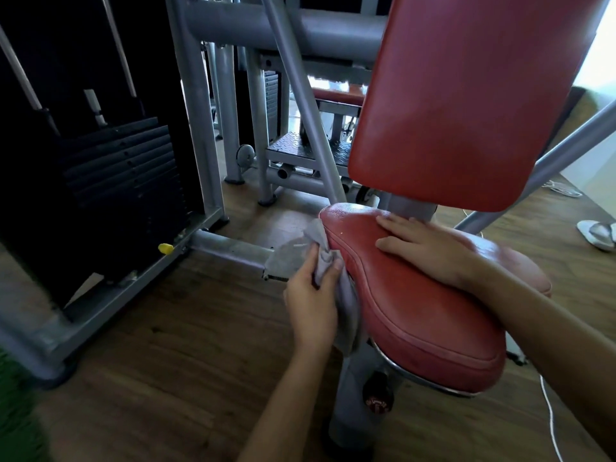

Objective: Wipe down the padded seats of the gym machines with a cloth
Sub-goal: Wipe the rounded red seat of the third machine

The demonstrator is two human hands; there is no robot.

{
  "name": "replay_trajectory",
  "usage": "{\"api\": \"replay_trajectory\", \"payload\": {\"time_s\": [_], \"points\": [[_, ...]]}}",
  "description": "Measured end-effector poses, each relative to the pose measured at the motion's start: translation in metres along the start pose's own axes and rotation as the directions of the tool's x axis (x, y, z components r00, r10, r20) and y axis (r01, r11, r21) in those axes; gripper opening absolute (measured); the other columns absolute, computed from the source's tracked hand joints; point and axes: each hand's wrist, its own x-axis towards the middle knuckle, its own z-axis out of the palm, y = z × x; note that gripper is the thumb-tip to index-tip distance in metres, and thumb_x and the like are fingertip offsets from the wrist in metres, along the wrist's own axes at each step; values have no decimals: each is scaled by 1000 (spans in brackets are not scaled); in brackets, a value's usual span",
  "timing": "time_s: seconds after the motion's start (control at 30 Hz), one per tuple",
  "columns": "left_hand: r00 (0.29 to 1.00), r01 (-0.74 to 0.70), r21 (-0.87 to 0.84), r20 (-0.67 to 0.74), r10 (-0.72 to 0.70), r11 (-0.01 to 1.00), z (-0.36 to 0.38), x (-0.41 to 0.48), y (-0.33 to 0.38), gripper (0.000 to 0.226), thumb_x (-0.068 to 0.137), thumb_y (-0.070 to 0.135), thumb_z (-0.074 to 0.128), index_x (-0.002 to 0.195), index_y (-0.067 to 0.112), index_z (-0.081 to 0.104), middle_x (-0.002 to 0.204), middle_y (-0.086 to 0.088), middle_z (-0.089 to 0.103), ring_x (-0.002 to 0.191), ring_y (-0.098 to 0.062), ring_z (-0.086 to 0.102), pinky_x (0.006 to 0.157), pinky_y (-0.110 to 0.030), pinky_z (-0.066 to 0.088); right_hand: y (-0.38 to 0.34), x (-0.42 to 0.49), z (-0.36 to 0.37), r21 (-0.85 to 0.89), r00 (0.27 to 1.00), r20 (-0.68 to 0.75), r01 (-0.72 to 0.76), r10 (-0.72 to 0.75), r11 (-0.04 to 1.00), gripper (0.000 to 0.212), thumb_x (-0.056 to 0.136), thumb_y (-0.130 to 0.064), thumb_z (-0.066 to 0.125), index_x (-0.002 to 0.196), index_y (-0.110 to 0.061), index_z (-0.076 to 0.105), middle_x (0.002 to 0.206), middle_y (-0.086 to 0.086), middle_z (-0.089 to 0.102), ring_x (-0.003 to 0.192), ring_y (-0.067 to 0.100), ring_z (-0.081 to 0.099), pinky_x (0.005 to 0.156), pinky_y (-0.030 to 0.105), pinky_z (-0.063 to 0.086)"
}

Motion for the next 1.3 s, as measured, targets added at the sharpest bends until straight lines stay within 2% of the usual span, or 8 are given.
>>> {"api": "replay_trajectory", "payload": {"time_s": [0.1, 0.27, 0.43, 0.63, 0.83, 0.97, 1.17, 1.3], "points": [[999, 1, 7, -49, -1, 1000, -1, 22, 0, 41, 95, 36, 65, 132, 17, 65, 121, 3, 72, 113, -5, 66, 99, -30, 55, -2, 1, 0, -16, 1000, -4, 4, -4, 1000, 64, 101, -54, 38, 159, -35, 19, 167, -13, 9, 155, 23, 8, 126, 41, 5], [998, -40, 24, -55, 41, 999, -8, 68, 13, 23, 98, 31, 63, 91, 11, 73, 85, -9, 75, 81, -16, 70, 79, -48, 59, -2, 1, 0, -6, 1000, 0, 0, 0, 1000, 64, 101, -54, 39, 159, -35, 20, 167, -13, 10, 155, 23, 8, 126, 41, 5], [997, -70, -88, 18, 71, 994, -6, 28, 16, 34, 95, 16, 67, 124, 34, 64, 99, 32, 71, 102, 14, 63, 87, -12, 52, -1, 0, -1, 42, 1000, -28, 8, -6, 999, 63, 100, -53, 42, 158, -35, 24, 166, -15, 13, 155, 23, 9, 126, 40, 6], [996, 80, -96, -28, -83, 992, -12, 61, 8, 31, 99, 17, 61, 129, 11, 67, 111, -2, 76, 109, -13, 70, 95, -30, 57, -2, 1, 1, 58, 999, -43, 10, -7, 998, 64, 98, -55, 44, 156, -35, 28, 166, -13, 17, 155, 24, 12, 126, 42, 6], [1000, 24, -135, -11, -26, 991, -7, 31, 3, 43, 96, 15, 65, 139, 16, 59, 119, 7, 72, 110, -1, 67, 93, -23, 56, 3, 2, 1, 37, 999, -44, 18, -16, 999, 64, 98, -56, 44, 157, -38, 26, 165, -16, 16, 155, 23, 13, 125, 41, 8], [990, -69, 33, -120, 72, 997, -4, 60, 13, 30, 99, 14, 60, 128, 15, 68, 110, 5, 74, 105, -4, 68, 97, -32, 56, 1, 5, 2, 42, 998, -55, 15, -13, 999, 65, 97, -58, 44, 156, -37, 28, 166, -13, 18, 154, 25, 14, 125, 42, 9], [864, -503, 418, 251, 436, 757, -12, 63, 38, 28, 95, 10, 63, 119, 18, 73, 112, 5, 72, 100, 4, 59, 87, -4, 43, 6, 5, 3, 87, 998, -61, 13, -7, 996, 65, 96, -59, 46, 156, -39, 29, 165, -15, 20, 154, 22, 14, 125, 39, 8], [822, -534, 522, 503, 266, 665, -12, 93, 57, 24, 94, 20, 65, 117, 21, 75, 112, 0, 75, 107, -15, 65, 97, -35, 49, 2, 5, 2, 54, 997, -78, 17, -13, 998, 65, 96, -59, 45, 156, -38, 29, 165, -13, 22, 153, 24, 18, 125, 41, 12]]}}
